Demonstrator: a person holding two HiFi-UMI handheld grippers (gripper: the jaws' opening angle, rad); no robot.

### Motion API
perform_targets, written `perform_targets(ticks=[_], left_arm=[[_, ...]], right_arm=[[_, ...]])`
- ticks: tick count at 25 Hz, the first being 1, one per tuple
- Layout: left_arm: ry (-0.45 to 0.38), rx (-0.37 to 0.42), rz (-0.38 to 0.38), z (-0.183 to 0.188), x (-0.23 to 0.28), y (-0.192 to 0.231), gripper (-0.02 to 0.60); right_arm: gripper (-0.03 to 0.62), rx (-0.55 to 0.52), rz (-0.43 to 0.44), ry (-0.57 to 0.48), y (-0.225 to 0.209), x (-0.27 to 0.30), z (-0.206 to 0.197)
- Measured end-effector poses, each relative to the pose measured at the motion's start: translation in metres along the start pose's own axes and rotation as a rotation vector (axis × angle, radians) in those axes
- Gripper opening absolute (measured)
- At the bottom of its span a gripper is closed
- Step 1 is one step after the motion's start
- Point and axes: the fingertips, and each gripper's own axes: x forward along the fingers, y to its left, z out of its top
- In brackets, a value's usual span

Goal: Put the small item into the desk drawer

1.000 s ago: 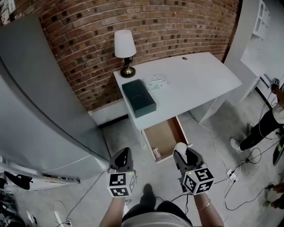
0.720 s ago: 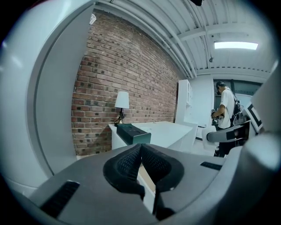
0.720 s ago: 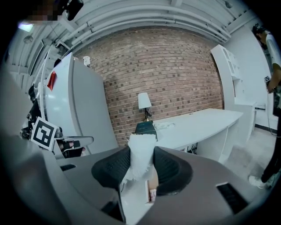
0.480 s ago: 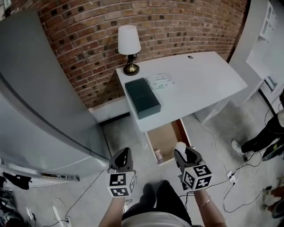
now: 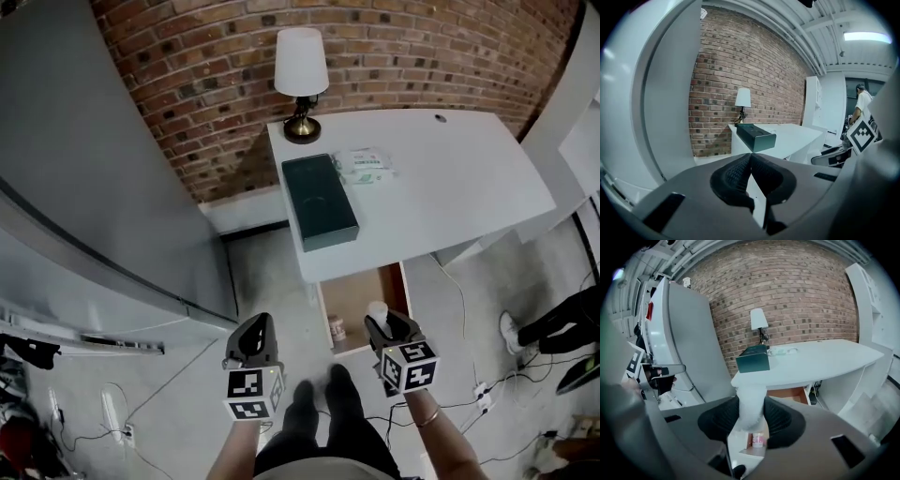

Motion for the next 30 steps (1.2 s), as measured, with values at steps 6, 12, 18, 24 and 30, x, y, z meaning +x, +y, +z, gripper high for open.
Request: perform_targets(ticks=[6,12,18,24,30], left_arm=[[0.033,-0.044,0.097,-0.019,0.03,0.005,0.021],[0.07,-0.09,0.202,-0.042,0.048,0.009,0.021],[0.113,-0.139,0.301,-0.074,0.054,0.017,0.021],[0.145,-0.184,0.375,-0.11,0.052,0.036,0.021],[0.162,-0.224,0.43,-0.137,0.055,0.049,0.021]], right_arm=[[0.17,-0.042,0.049,0.124,-0.038,0.066,-0.026],[0.17,-0.079,0.095,0.246,-0.067,0.128,-0.061],[0.17,-0.088,0.106,0.36,-0.086,0.192,-0.102],[0.17,-0.113,0.095,0.422,-0.087,0.25,-0.138],[0.17,-0.179,0.075,0.488,-0.097,0.289,-0.164]])
